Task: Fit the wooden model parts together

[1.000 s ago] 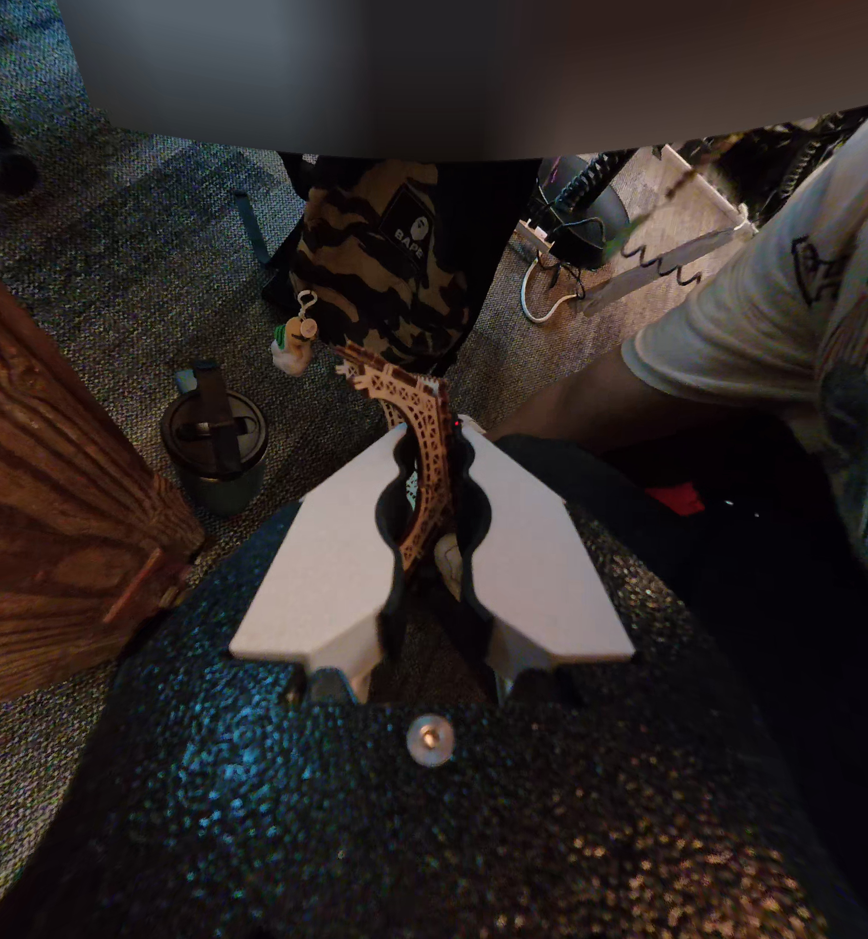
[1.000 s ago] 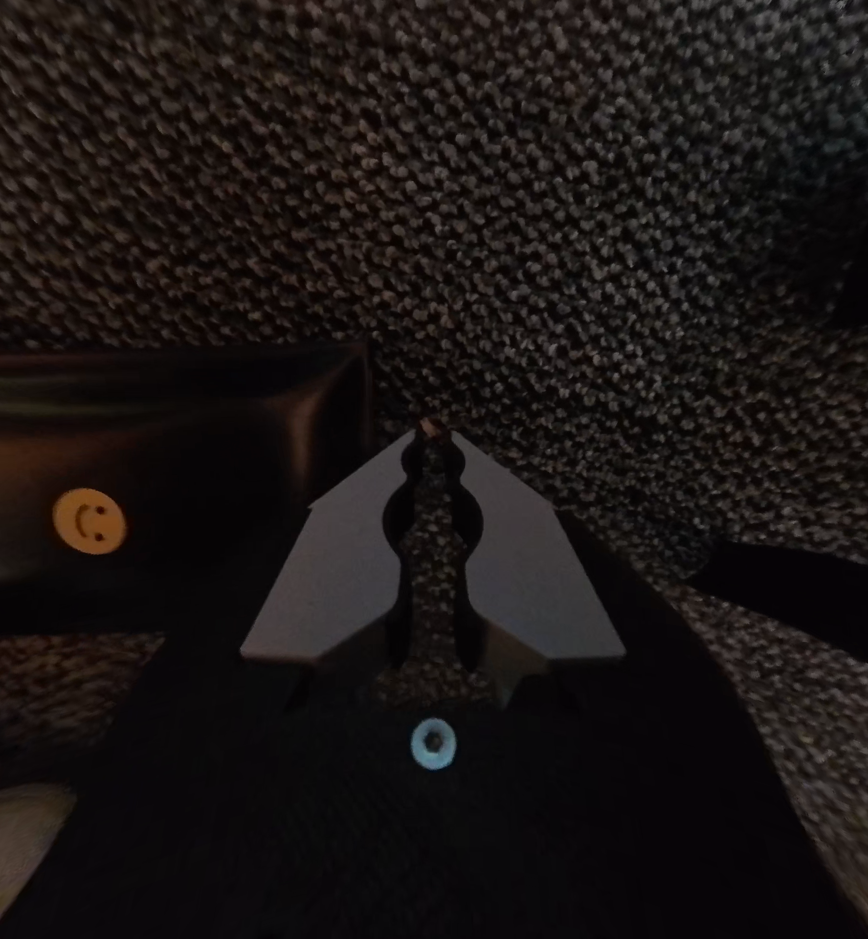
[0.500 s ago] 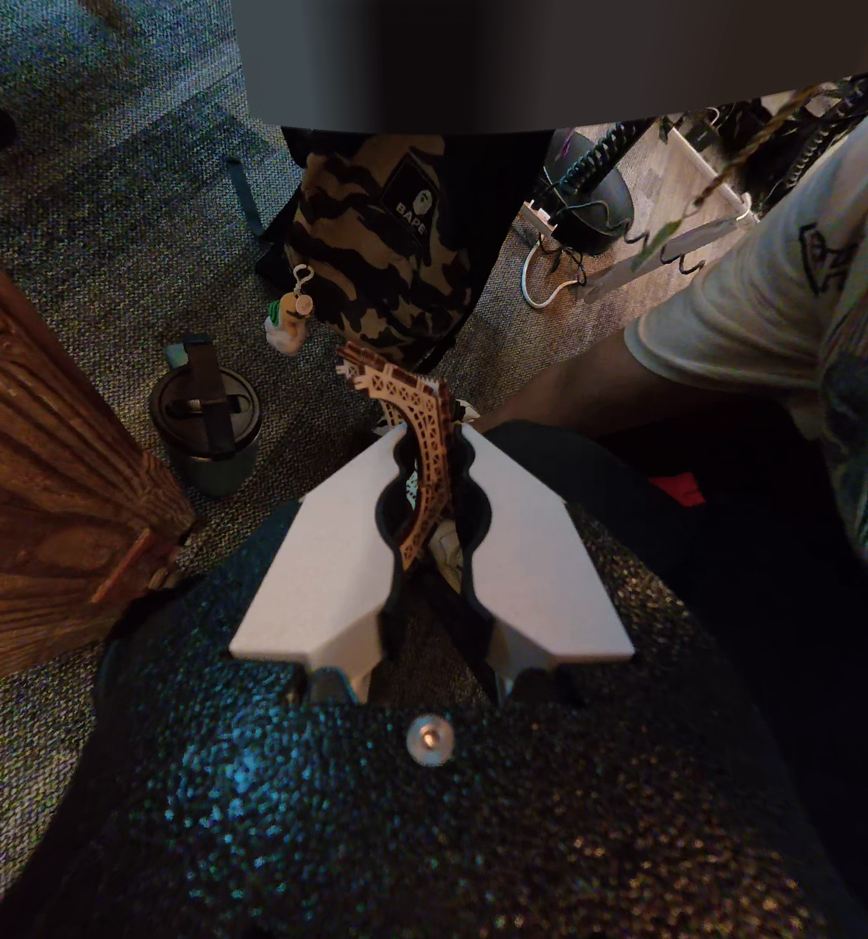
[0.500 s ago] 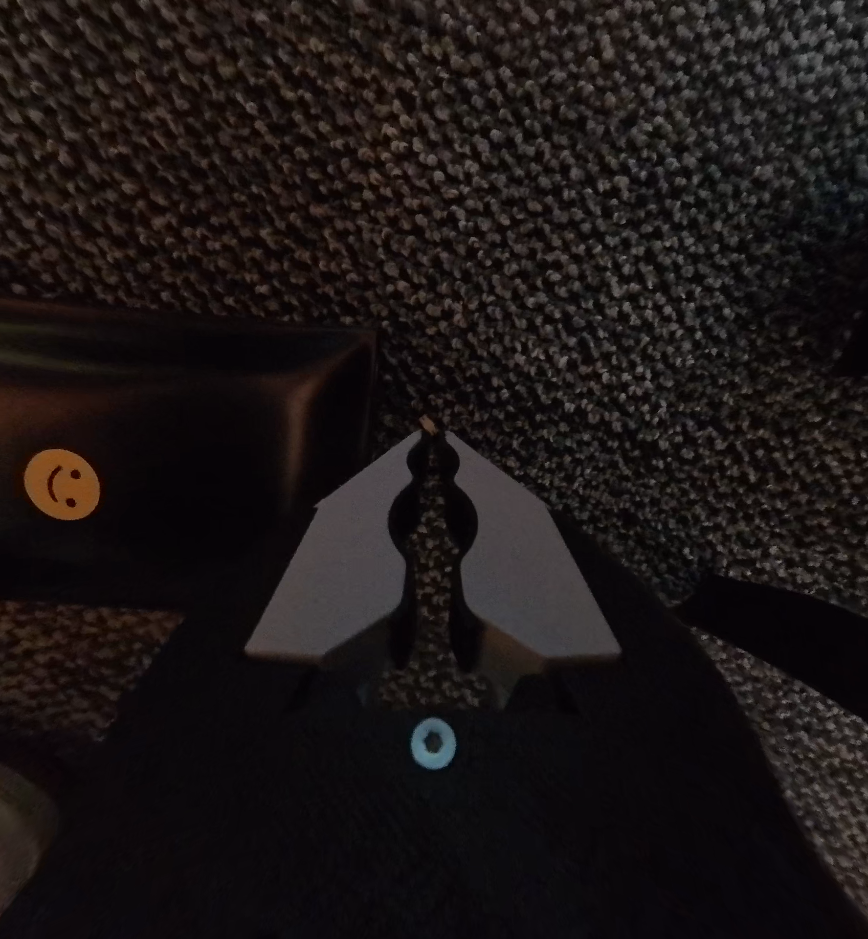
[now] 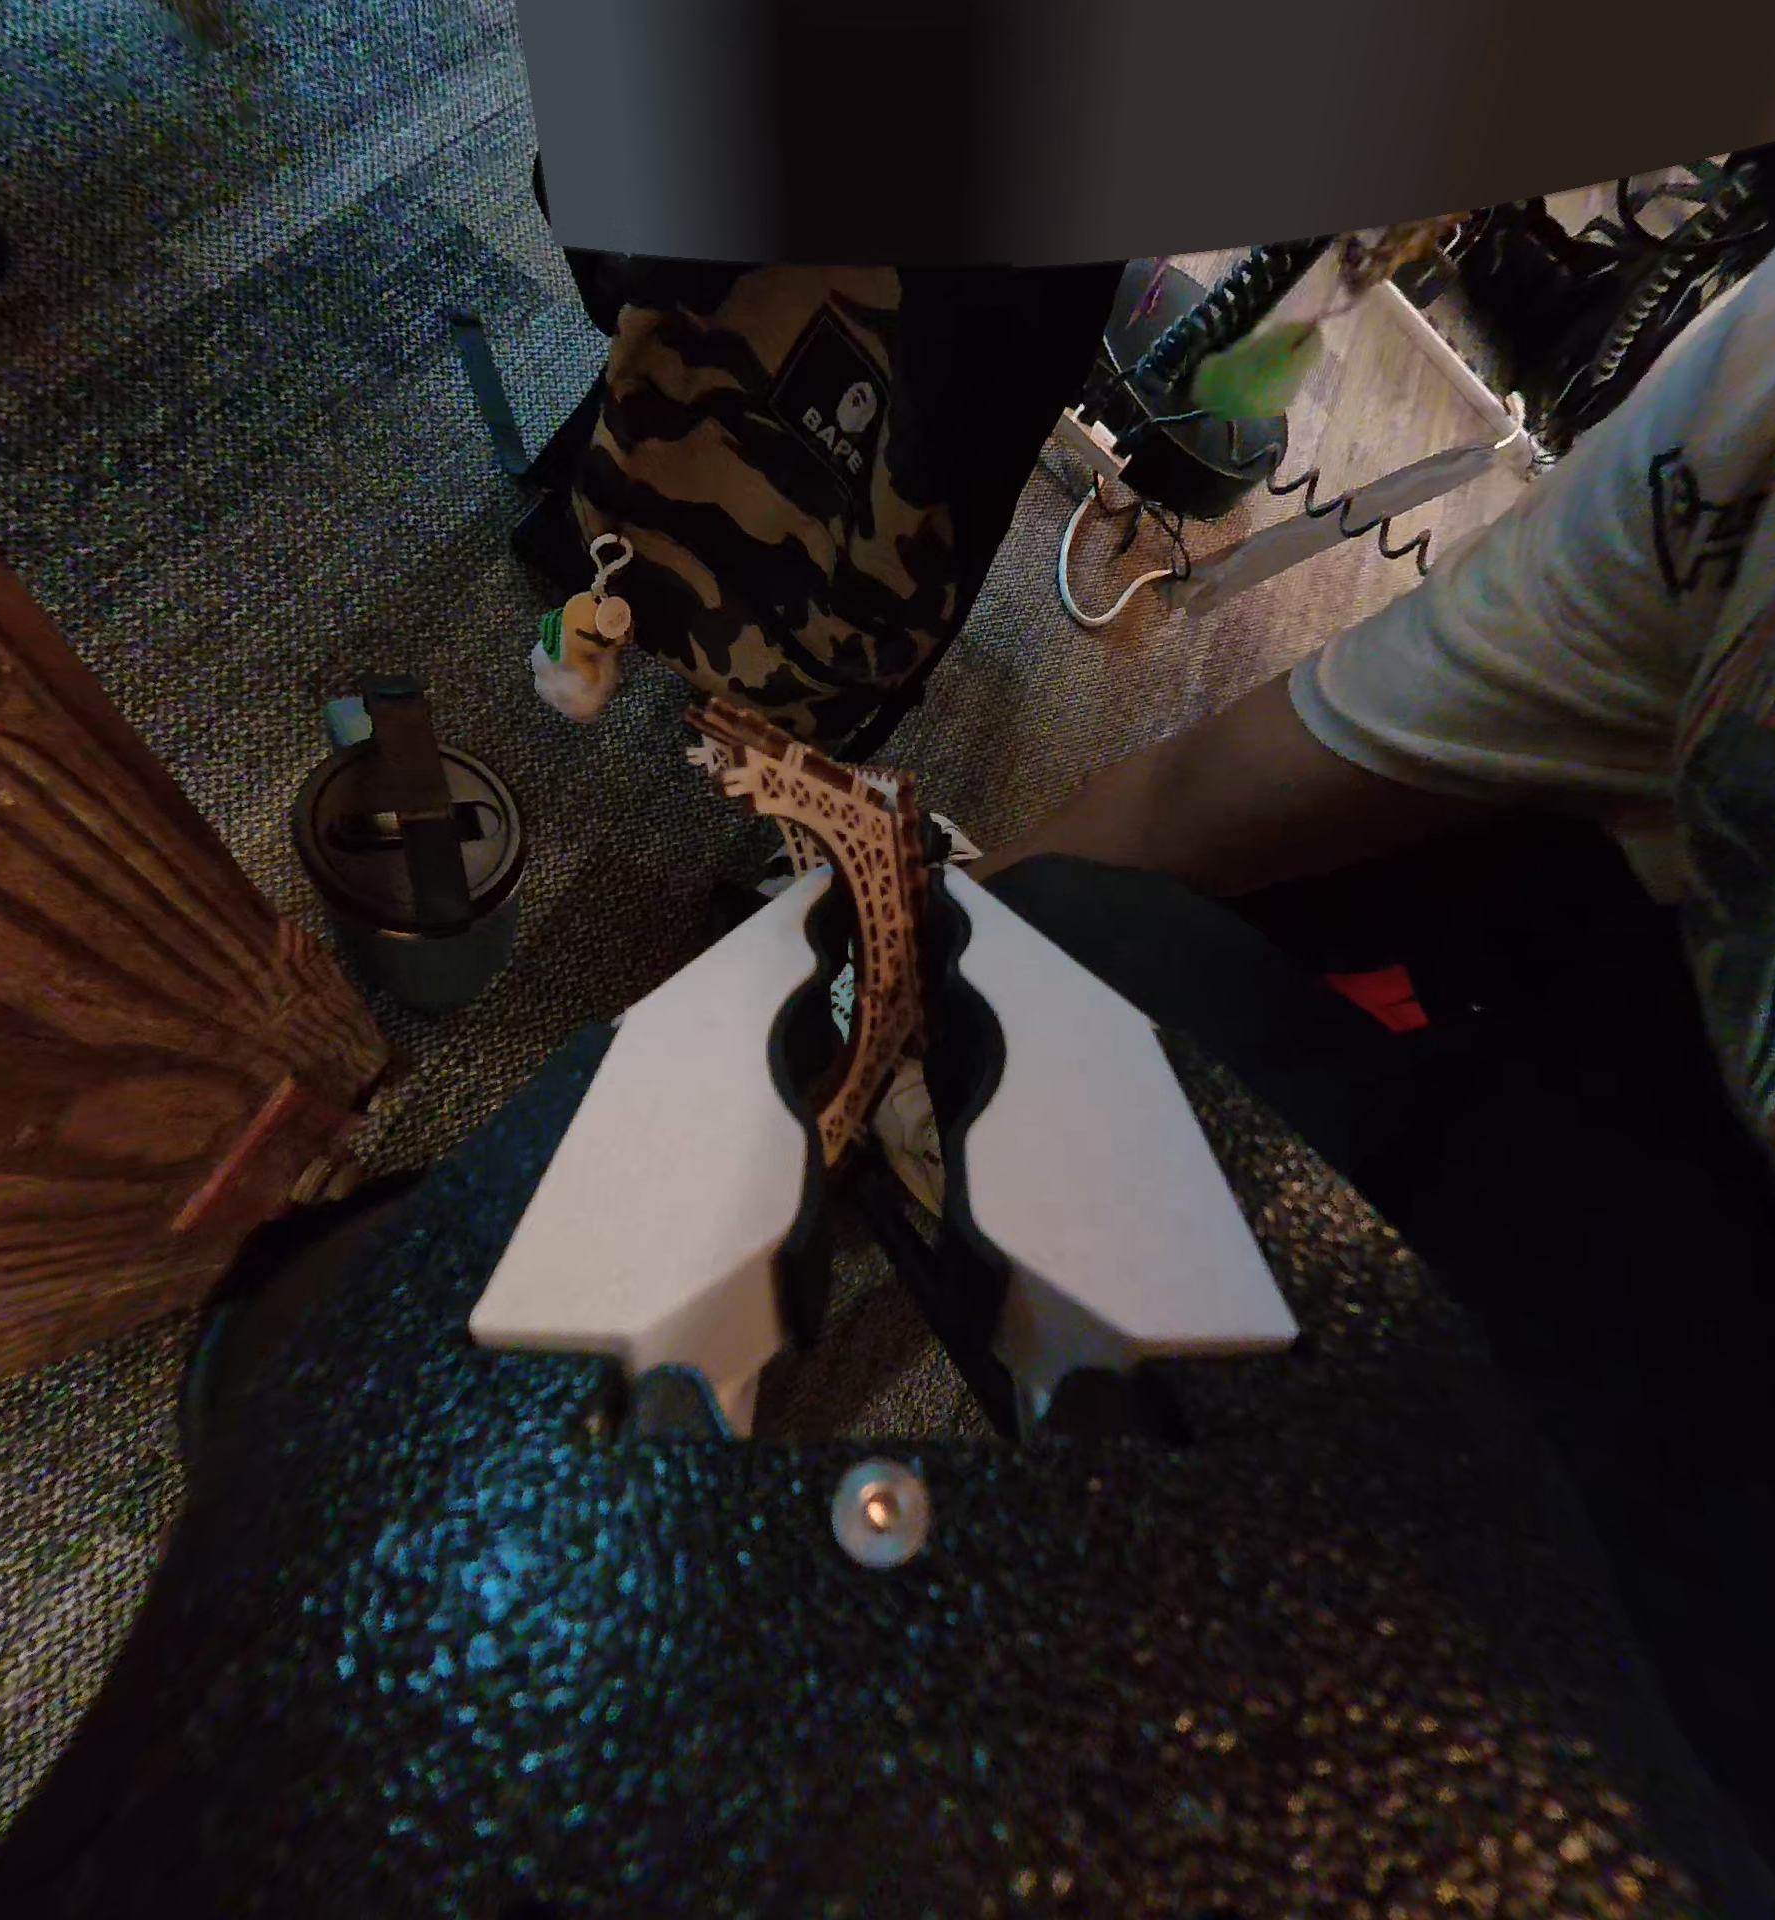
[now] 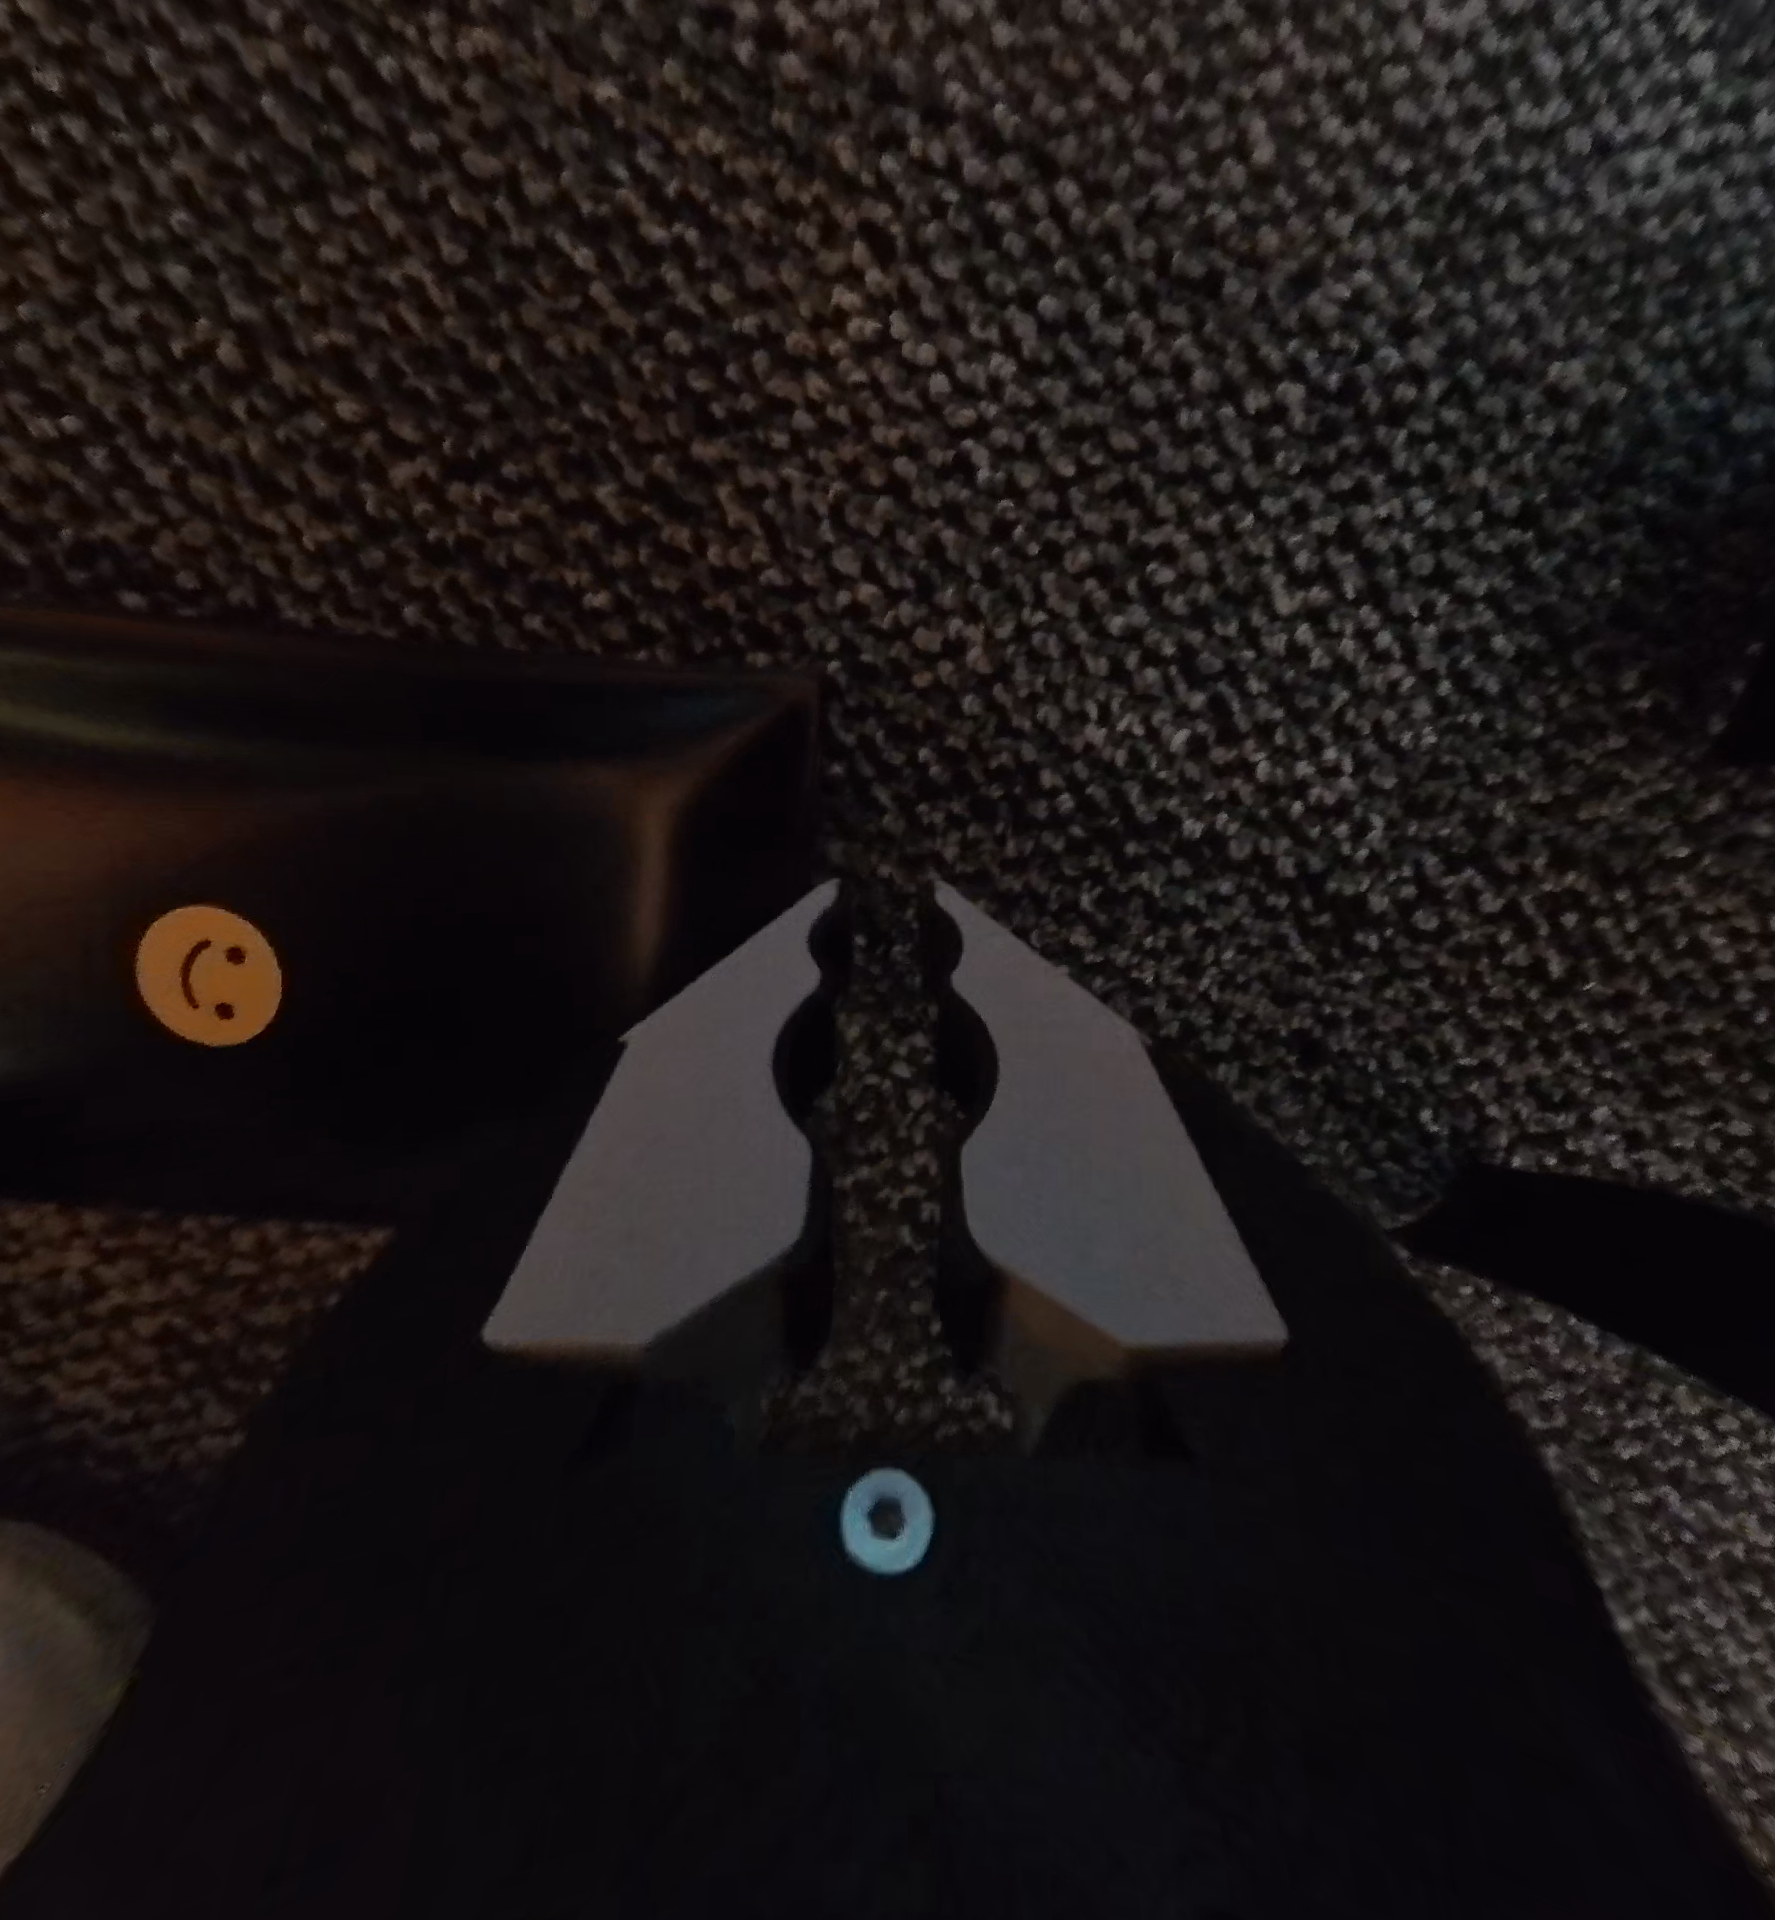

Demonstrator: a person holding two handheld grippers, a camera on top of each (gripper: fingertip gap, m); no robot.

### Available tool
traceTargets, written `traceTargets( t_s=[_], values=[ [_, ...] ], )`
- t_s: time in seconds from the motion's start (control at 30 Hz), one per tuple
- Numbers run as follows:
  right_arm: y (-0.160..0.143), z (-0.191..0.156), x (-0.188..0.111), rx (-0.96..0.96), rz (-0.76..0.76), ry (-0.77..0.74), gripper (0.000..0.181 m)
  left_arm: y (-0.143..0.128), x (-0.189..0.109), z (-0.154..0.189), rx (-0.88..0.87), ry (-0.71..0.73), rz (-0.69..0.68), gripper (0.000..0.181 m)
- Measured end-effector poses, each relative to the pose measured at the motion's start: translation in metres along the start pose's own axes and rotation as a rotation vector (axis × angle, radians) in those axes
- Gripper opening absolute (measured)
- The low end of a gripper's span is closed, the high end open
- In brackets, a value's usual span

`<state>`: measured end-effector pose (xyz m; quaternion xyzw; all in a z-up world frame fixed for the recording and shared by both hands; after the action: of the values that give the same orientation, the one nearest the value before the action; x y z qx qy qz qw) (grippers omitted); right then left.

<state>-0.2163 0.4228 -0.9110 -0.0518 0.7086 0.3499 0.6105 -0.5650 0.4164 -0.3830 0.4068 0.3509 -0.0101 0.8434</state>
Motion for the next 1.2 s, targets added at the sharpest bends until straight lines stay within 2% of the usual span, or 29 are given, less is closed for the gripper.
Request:
traceTargets(
  t_s=[0.1,0.27,0.37,0.47,0.5,0.53,0.6,0.7,0.77,0.87,0.93,1.2],
  values=[
    [-0.002,0.003,0.005,-0.014,-0.064,-0.031,0.009,-0.002,0.002,-0.001,-0.007,0.002,-0.01,0.012],
    [-0.002,-0.002,0.005,0.014,-0.027,0.005,0.005,-0.007,0.004,-0.003,-0.022,-0.001,-0.027,0.012],
    [0.001,-0.023,0.001,-0.115,-0.01,0.076,0.0,-0.006,0.003,-0.004,-0.024,0.004,-0.021,0.012],
    [0.003,-0.059,0.001,-0.142,0.011,0.25,0.0,-0.007,0.003,-0.004,-0.019,0.007,-0.027,0.012],
    [0.004,-0.069,0.003,-0.182,0.001,0.246,0.0,-0.007,0.003,-0.004,-0.014,0.011,-0.03,0.012],
    [0.005,-0.073,0.004,-0.196,-0.003,0.16,0.008,-0.007,0.002,-0.005,-0.012,0.013,-0.031,0.012],
    [0.012,-0.07,0.004,-0.085,0.053,0.039,0.033,-0.007,0.002,-0.004,-0.017,0.01,-0.029,0.012],
    [0.014,-0.046,0.005,0.107,0.038,-0.079,0.035,-0.008,0.003,-0.004,-0.019,0.004,-0.03,0.012],
    [0.012,-0.034,0.009,0.202,-0.002,-0.068,0.037,-0.008,0.004,-0.004,-0.024,0.0,-0.032,0.012],
    [0.012,-0.02,0.009,0.273,-0.039,-0.122,0.035,-0.01,0.005,-0.005,-0.034,-0.004,-0.035,0.012],
    [0.014,-0.022,0.012,0.323,-0.024,-0.058,0.032,-0.011,0.006,-0.005,-0.036,-0.007,-0.041,0.012],
    [0.014,-0.024,0.012,0.492,-0.023,-0.148,0.021,-0.011,0.006,-0.005,-0.038,-0.01,-0.042,0.012]
  ],
)
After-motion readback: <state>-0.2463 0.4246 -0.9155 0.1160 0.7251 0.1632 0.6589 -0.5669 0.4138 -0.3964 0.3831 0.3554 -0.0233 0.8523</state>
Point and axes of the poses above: each gripper's, where its closed fingertips meet, x out along the fingers, y out of its top, z = x × y across the jaws, the point moved 9 cm from there along -x, back along the fingers, and after that the axes turned 1 degree about y, right-handed, at the moved point
